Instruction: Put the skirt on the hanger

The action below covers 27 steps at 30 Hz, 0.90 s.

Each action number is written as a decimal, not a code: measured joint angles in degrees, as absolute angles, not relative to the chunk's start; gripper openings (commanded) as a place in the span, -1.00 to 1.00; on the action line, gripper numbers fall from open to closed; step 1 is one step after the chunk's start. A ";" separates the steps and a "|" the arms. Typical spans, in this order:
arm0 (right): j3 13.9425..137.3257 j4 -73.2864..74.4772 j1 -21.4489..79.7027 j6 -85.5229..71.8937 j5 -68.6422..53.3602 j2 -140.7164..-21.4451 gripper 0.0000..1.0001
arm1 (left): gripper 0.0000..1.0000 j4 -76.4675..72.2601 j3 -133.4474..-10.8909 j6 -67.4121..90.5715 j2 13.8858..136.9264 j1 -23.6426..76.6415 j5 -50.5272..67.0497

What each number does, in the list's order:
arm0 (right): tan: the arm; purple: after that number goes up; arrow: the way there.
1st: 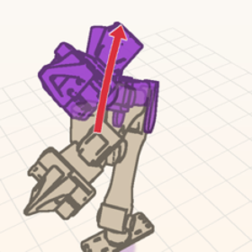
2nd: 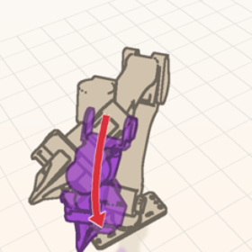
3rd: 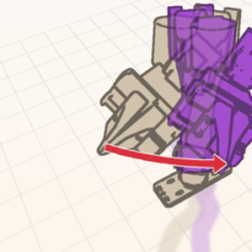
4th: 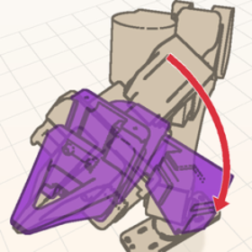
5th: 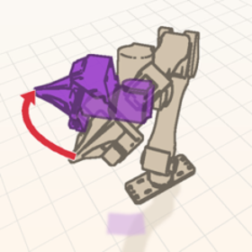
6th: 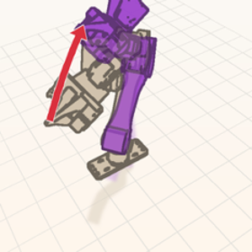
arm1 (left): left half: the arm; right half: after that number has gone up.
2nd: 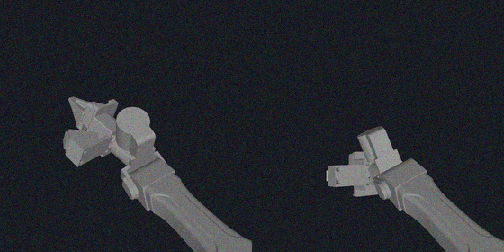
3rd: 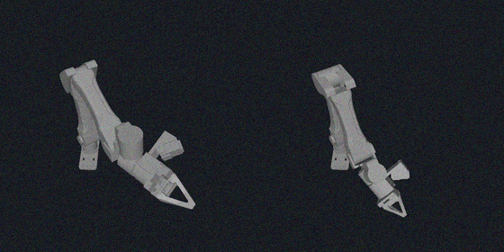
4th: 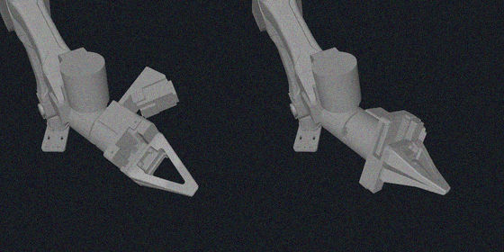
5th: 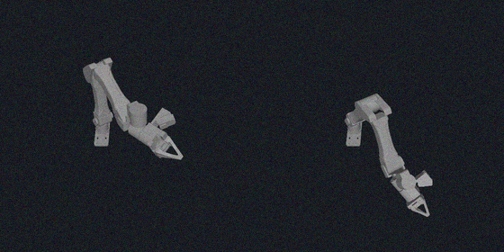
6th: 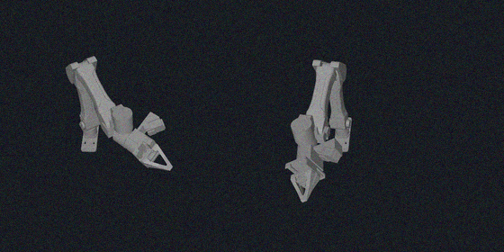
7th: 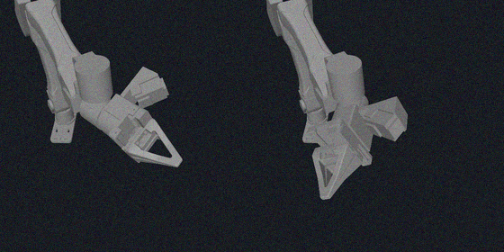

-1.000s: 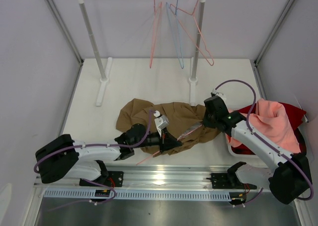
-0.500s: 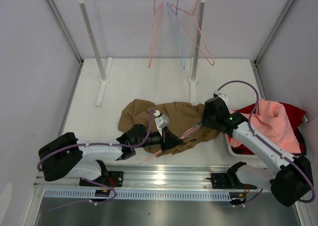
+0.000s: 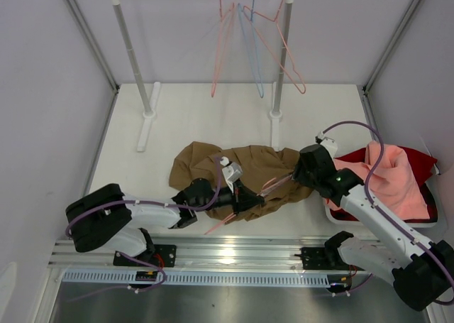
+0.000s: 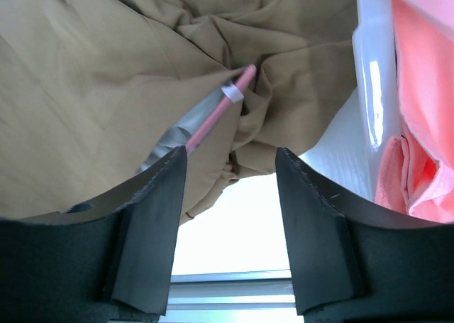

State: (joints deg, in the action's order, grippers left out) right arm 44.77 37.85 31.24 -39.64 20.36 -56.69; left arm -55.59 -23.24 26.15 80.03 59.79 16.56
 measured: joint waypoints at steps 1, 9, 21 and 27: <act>44.53 37.87 31.24 -39.94 20.36 -56.69 0.09 | -1.00 -56.21 -23.22 26.52 80.53 59.79 16.49; 44.31 37.80 30.57 -40.16 20.60 -58.13 0.03 | -1.00 -59.20 -23.59 27.03 84.60 59.79 15.55; 46.24 36.75 28.25 -37.47 20.51 -63.02 -0.01 | -1.00 -59.37 -27.70 27.70 90.59 59.24 14.66; 48.99 35.33 26.76 -35.79 20.51 -65.36 -0.03 | -1.00 -57.30 -29.91 28.42 91.74 58.74 14.68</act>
State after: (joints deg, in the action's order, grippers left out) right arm 48.99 35.33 26.76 -35.79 20.51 -65.36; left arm -57.30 -29.91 28.42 91.74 58.74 14.68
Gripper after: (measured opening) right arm 0.493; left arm 0.036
